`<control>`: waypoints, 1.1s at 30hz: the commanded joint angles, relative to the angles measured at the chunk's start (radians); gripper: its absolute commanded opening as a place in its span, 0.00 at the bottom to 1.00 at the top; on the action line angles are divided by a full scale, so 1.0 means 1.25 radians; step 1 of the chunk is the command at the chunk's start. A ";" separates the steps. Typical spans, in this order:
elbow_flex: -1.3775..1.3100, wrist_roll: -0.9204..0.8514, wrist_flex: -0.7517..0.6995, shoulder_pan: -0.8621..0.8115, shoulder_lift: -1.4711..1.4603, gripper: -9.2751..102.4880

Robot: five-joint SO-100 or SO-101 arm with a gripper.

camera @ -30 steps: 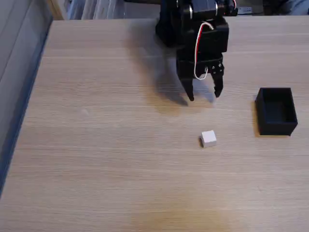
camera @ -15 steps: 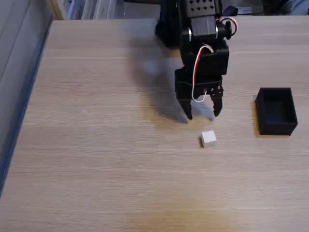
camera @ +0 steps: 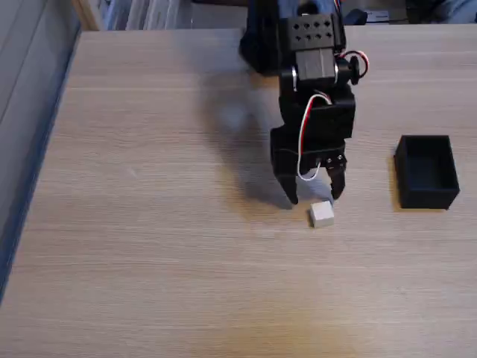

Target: Pick a white block and place it in the black box.

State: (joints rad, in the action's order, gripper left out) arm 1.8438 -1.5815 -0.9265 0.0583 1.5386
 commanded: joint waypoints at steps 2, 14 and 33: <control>-0.048 0.006 -0.009 0.004 -0.012 0.34; -0.118 0.034 -0.045 0.023 -0.064 0.34; -0.194 0.037 -0.071 0.031 -0.130 0.30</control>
State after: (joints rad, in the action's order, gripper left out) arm 1.6429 -1.5355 -1.0124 0.0890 1.3744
